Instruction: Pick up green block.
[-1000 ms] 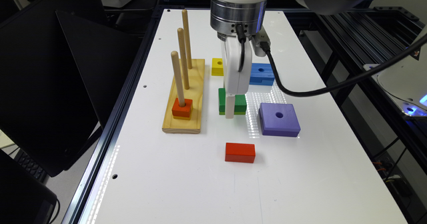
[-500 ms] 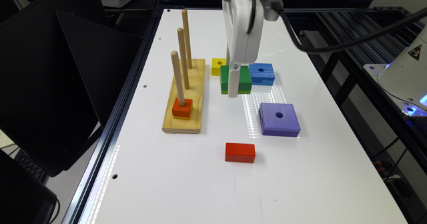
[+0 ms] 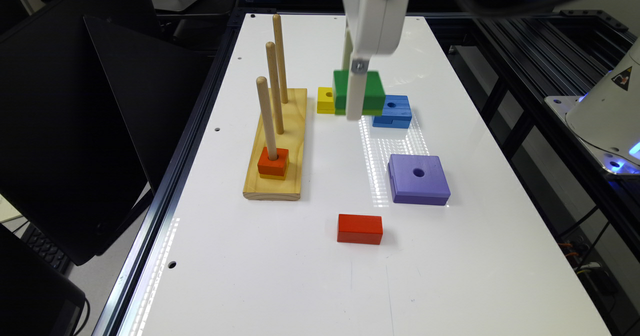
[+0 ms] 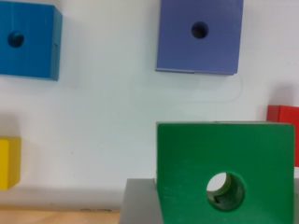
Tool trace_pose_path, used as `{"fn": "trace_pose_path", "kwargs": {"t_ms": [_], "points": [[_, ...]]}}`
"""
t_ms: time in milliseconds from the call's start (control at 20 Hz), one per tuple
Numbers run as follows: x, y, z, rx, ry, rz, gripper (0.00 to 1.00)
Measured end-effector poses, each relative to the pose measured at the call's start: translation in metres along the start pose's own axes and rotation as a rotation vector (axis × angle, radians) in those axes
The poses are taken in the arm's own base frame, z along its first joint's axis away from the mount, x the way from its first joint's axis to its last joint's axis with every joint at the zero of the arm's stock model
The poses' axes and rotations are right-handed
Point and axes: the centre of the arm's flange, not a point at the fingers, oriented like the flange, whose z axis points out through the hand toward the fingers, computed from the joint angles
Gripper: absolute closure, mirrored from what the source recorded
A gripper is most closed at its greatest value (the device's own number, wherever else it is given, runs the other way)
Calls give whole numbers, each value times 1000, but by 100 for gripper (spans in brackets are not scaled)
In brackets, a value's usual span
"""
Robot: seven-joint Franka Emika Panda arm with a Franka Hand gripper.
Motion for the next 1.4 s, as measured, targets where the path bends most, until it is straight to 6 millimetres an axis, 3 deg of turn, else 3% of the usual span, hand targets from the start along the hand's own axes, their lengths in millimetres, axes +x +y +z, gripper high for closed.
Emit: {"fn": "trace_pose_path", "kwargs": {"t_ms": [200, 450, 550, 1400], "points": [[0, 0, -6, 3, 5, 0, 100], [-3, 1, -50, 5, 16, 4, 100], [-5, 3, -59, 3, 18, 4, 100], [-6, 3, -57, -1, 15, 4, 100]]}}
